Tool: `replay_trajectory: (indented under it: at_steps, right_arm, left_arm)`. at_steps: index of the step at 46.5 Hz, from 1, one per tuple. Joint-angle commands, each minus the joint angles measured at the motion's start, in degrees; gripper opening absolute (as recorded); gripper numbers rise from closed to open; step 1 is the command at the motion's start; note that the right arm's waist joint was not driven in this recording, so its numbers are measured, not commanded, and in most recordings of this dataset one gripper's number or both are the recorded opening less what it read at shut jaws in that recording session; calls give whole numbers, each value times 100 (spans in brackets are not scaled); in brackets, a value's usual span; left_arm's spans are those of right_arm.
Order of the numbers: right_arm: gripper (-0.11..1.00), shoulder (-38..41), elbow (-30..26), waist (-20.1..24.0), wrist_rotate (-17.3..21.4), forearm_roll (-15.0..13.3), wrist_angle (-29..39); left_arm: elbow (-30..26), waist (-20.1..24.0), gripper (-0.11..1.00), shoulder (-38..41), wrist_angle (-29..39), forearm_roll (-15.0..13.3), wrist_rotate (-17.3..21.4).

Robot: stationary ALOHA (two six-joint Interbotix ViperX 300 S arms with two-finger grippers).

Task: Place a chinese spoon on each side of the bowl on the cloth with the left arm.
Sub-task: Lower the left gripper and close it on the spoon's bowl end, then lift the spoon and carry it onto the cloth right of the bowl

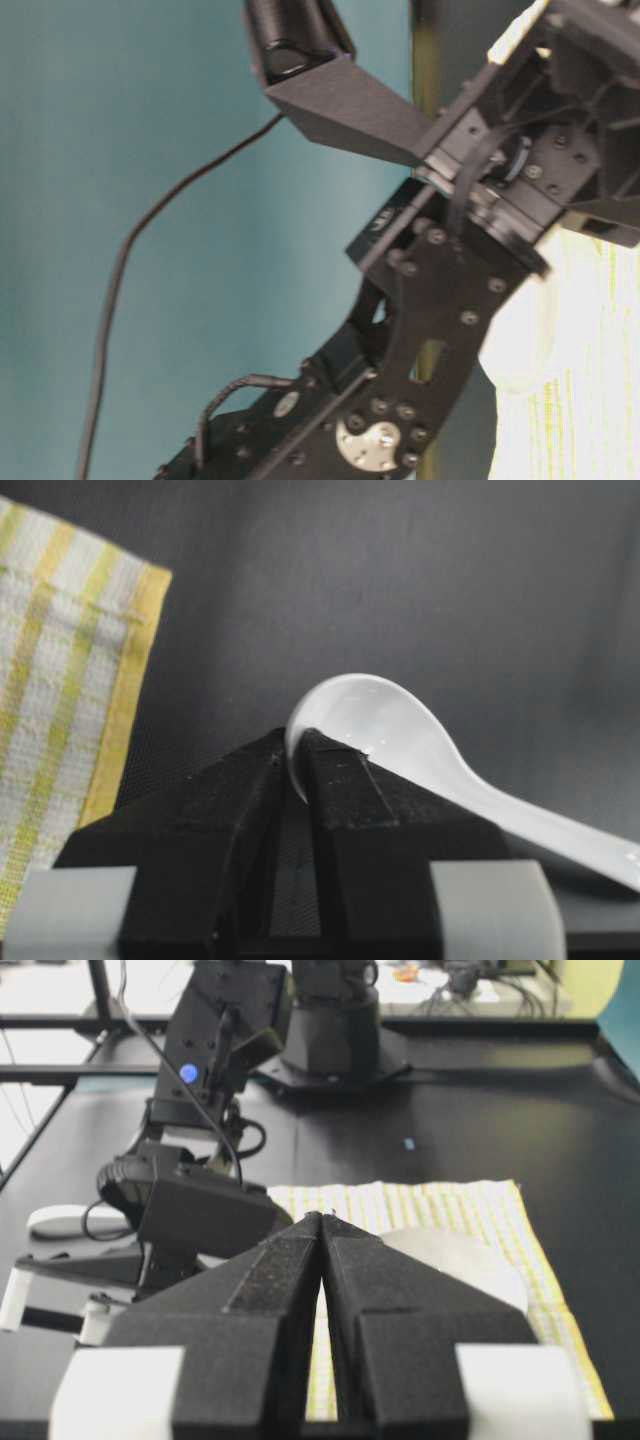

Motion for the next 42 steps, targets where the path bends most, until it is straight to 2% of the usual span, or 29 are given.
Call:
replay_trajectory:
  at_steps: [1, 8, 18, 23, 34, 42]
  right_arm:
    - [1, 26, -26, 0, 0, 9, -35]
    - [1, 26, -9, 0, 0, 9, -35]
    - [1, 26, 9, 0, 0, 9, -35]
    - [1, 26, 35, 0, 0, 9, -44]
    - [1, 26, 88, 0, 0, 9, -62]
    - [1, 26, 105, 0, -9, 9, -70]
  left_arm:
    - [-114, -18, 6, -158, 97, 9, -9]
    - [-272, 26, 6, -325, 563, 9, -53]
    - [-545, 431, 6, -976, 1898, 18, 167]
    - [-554, 747, 6, -1239, 1986, 18, 343]
    - [-809, 1292, 6, -1345, 2496, 18, 422]
    - [-949, 1468, 6, -1257, 2681, 18, 835]
